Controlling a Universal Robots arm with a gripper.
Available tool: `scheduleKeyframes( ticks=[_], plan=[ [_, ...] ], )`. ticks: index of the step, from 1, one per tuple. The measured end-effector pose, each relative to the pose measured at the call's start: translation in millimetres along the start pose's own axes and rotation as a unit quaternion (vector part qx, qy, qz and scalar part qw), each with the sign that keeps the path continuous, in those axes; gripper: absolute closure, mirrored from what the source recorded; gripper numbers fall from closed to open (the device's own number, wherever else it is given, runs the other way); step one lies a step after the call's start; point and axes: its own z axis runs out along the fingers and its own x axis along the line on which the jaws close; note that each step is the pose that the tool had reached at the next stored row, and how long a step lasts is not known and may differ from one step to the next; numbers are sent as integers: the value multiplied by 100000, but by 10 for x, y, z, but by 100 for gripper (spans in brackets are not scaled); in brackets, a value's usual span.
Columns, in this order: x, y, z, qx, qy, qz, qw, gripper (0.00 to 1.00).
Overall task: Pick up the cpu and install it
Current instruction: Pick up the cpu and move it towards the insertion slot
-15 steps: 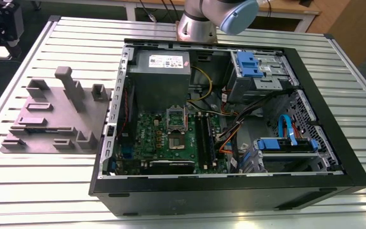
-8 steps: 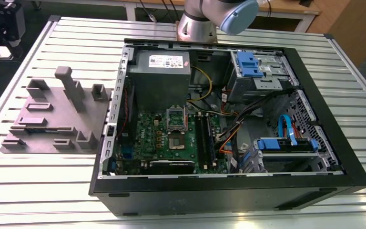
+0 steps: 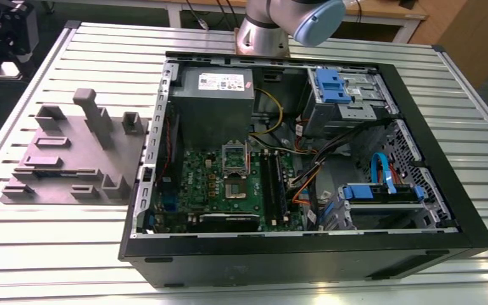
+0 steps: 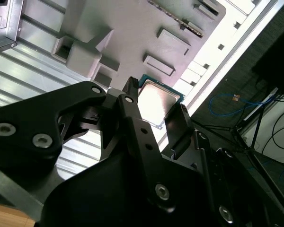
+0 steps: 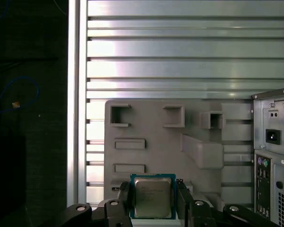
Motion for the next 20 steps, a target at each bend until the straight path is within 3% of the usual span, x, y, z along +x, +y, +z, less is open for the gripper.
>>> scheduleKeyframes(
  ticks=[20],
  plan=[
    [-36,1,-1,1,1,0,100000,53]
  ],
)
